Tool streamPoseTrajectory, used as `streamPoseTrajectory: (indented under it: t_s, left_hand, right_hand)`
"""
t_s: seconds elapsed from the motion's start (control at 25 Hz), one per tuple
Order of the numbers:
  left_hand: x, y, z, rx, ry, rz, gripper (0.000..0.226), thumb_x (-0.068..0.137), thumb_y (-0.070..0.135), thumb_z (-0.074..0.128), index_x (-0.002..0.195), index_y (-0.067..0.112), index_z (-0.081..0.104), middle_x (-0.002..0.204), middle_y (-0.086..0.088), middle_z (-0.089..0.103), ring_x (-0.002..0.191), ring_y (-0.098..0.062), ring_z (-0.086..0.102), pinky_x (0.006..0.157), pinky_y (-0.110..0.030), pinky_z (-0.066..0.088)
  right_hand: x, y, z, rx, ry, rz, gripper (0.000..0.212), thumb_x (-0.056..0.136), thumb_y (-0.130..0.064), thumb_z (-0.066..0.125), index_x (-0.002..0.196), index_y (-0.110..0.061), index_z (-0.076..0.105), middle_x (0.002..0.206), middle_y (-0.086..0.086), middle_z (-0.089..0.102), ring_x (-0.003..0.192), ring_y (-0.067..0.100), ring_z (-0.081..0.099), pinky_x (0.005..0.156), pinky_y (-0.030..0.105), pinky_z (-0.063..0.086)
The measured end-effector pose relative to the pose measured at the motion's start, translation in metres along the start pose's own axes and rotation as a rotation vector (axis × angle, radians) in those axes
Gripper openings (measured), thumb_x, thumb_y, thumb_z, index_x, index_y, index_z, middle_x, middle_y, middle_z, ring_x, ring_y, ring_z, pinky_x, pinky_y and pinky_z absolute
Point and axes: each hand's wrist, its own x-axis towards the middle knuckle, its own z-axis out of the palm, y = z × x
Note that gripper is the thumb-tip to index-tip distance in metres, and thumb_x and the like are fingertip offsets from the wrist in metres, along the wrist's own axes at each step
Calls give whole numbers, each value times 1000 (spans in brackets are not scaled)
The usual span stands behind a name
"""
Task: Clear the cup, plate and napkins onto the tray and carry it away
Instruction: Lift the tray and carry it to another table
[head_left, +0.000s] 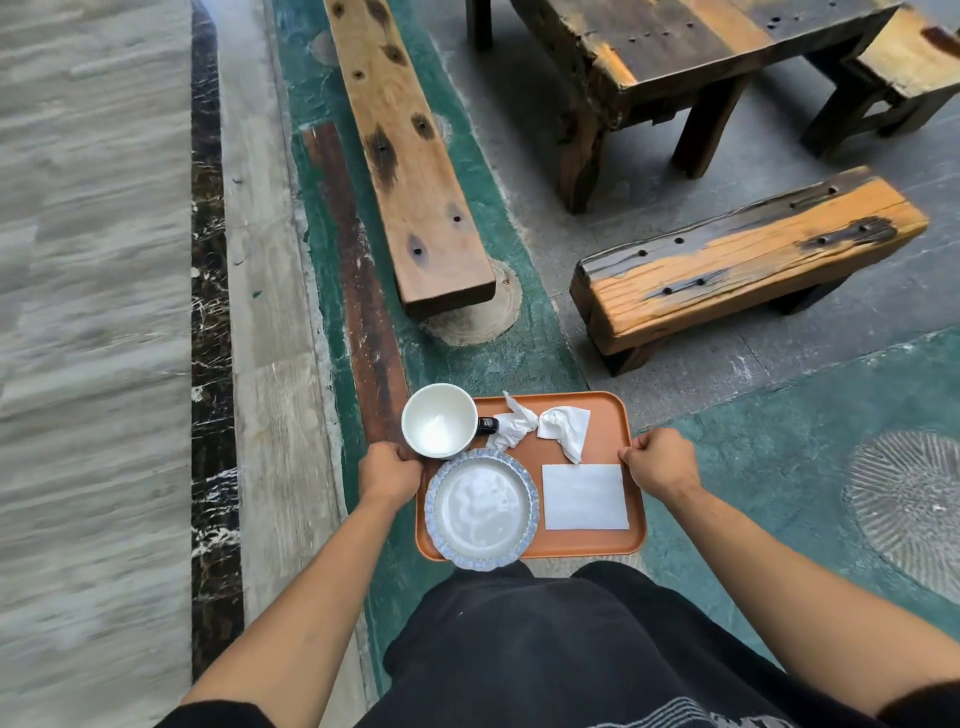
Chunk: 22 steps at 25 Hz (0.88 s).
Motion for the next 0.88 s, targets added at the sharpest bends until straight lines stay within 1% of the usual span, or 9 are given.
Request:
streamPoseTrajectory:
  t_s: [0.12, 0.2, 0.28, 0.36, 0.48, 0.56, 0.64, 0.8, 0.88]
  left_hand:
    - [32, 25, -12, 17, -29, 13, 21, 80, 6, 67, 60, 7, 63, 68, -18, 69, 67, -34, 63, 61, -36, 51]
    - [54, 40, -19, 25, -29, 30, 22, 81, 4, 67, 61, 9, 62, 65, -13, 63, 63, -29, 54, 58, -32, 44]
    - [77, 53, -22, 33, -44, 38, 20, 82, 4, 67, 63, 8, 62, 64, -12, 60, 63, -28, 51, 53, -30, 39]
    - [94, 66, -24, 42, -54, 43, 19, 83, 3, 67, 65, 7, 61, 64, -12, 58, 62, -28, 50, 52, -28, 36]
    - [123, 88, -23, 55, -57, 46, 13, 83, 3, 68, 71, 0, 67, 64, -12, 61, 62, -28, 53, 54, -29, 39]
    - [140, 104, -20, 70, -60, 41, 12, 84, 4, 69, 75, -4, 70, 66, -13, 63, 64, -30, 56, 55, -29, 41]
    - [159, 124, -15, 80, -47, 32, 12, 83, 5, 68, 73, -3, 69, 66, -14, 63, 65, -30, 56, 55, -30, 41]
    - [191, 169, -4, 88, -20, 6, 21, 81, 7, 70, 63, 6, 61, 63, -11, 61, 64, -31, 56, 54, -29, 39]
    - [203, 195, 1, 109, -9, -6, 19, 80, 8, 70, 64, 7, 61, 64, -11, 62, 65, -31, 58, 54, -30, 40]
  right_hand:
    - [17, -29, 0, 10, 31, 32, 24, 90, -20, 73, 70, -7, 69, 71, 9, 68, 78, 30, 67, 67, 32, 51]
    - [31, -49, 1, 14, 41, 48, 23, 91, -21, 73, 71, -9, 69, 73, 8, 69, 76, 27, 67, 68, 35, 55]
    - [46, -65, 1, 9, 55, 72, 24, 91, -23, 73, 70, -12, 68, 73, 7, 69, 75, 25, 68, 72, 40, 60]
    - [59, -81, -1, 3, 64, 85, 25, 91, -23, 73, 69, -12, 68, 73, 7, 69, 74, 25, 67, 72, 40, 60]
    - [89, -100, -7, 6, 64, 88, 27, 92, -23, 72, 67, -13, 66, 72, 7, 68, 74, 26, 67, 67, 36, 55]
    - [110, -111, -11, -2, 59, 89, 27, 90, -25, 73, 66, -14, 67, 71, 6, 68, 75, 26, 67, 70, 38, 58]
    - [138, -121, -16, -25, 58, 82, 27, 89, -28, 74, 64, -16, 69, 69, 4, 69, 73, 26, 68, 75, 43, 62]
    - [188, -149, -38, -16, 47, 36, 26, 88, -28, 73, 66, -15, 68, 72, 5, 69, 75, 28, 67, 69, 35, 54]
    - [216, -161, -53, -21, 49, 25, 25, 87, -28, 74, 67, -16, 68, 74, 6, 69, 77, 29, 67, 73, 38, 58]
